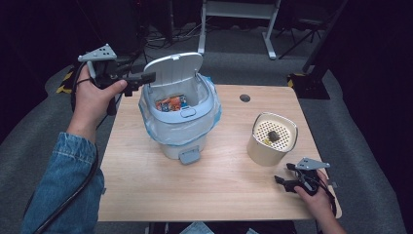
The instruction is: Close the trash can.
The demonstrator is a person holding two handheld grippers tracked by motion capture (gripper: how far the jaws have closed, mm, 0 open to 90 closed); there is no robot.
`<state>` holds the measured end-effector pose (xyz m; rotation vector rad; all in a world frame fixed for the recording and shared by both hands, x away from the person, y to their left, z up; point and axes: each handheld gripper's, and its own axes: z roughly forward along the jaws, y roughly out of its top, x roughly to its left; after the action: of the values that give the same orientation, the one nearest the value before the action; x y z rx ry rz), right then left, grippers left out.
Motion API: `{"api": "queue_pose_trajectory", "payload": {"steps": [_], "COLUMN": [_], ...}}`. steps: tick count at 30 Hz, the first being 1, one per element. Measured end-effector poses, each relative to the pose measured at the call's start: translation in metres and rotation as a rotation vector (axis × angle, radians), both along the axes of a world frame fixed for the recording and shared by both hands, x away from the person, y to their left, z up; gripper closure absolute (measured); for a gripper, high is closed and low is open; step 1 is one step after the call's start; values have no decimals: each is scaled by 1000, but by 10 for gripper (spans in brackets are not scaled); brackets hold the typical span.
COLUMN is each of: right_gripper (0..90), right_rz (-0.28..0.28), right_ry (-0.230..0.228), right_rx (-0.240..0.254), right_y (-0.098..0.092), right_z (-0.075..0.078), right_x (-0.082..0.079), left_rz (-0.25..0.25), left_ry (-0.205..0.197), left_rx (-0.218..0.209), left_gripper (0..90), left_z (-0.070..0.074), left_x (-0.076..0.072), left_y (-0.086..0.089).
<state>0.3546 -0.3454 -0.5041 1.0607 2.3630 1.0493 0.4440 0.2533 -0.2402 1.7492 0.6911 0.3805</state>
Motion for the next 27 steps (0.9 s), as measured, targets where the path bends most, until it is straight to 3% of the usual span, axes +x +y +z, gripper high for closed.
{"api": "queue_pose_trajectory", "payload": {"steps": [3, 9, 11, 14, 17, 27], "right_gripper": [222, 222, 223, 224, 224, 225], "right_rz": [-1, -3, -5, -8, -8, -10], "right_ry": [0, 0, 1, 1, 1, 0], "right_rx": [2, 1, 0, 1, 1, 1], "right_y": [0, 0, 0, 0, 0, 1], "right_z": [0, 0, 0, 0, 0, 0], "right_x": [0, 0, -1, -1, -1, -1], "left_rz": [-39, -70, -95, -119, -120, -88], "left_ry": [17, 21, 59, 159, 193, 150], "left_rx": [14, 51, 24, 10, 17, 93], "left_gripper": [425, 433, 446, 489, 506, 618], "left_z": [-2, -4, -6, -11, -15, -22], "left_x": [-10, -19, -22, -22, -20, -14], "left_y": [-7, -20, -26, -36, -44, -62]}}
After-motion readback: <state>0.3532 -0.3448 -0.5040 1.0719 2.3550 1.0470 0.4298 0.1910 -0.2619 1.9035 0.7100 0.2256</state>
